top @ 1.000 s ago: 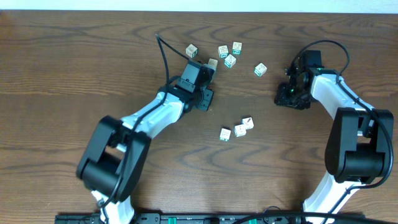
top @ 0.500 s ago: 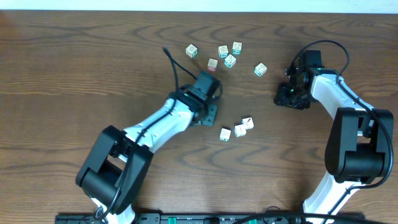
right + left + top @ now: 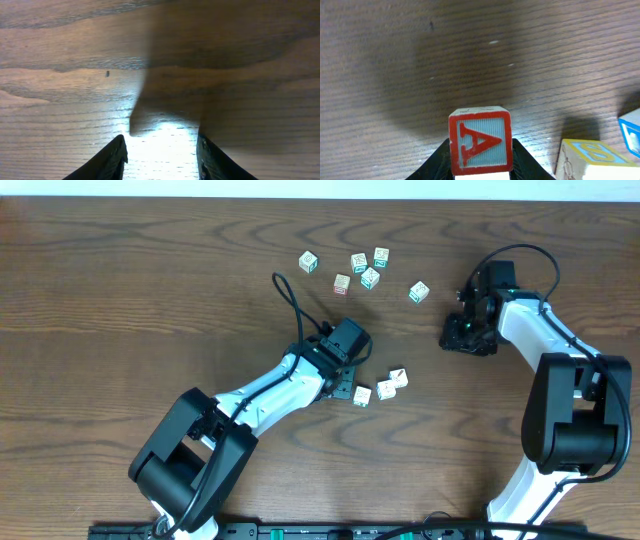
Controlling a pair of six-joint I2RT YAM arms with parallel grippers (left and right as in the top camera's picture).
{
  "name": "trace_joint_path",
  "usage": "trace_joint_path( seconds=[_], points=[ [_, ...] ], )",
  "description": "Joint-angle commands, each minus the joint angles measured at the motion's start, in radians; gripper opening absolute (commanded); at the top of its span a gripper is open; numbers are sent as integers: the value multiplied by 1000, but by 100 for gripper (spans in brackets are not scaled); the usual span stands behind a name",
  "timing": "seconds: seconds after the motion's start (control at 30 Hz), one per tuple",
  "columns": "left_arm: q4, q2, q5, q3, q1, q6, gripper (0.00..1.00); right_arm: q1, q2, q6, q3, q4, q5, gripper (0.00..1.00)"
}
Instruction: Lift 5 blocks
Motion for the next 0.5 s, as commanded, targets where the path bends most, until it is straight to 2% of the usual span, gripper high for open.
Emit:
trace_joint_path(
  seconds=[0.0,0.17,0.47],
  points=[
    [-10,-2,-21,-53,2,-60,20,13,4,-8,3,2,-5,44],
    [-10,-2,29,-79,-13,-64,20,15,4,-8,3,2,-5,44],
    [-11,-2,33,-79,-98,-97,22,15,4,-8,3,2,-5,43]
  ],
)
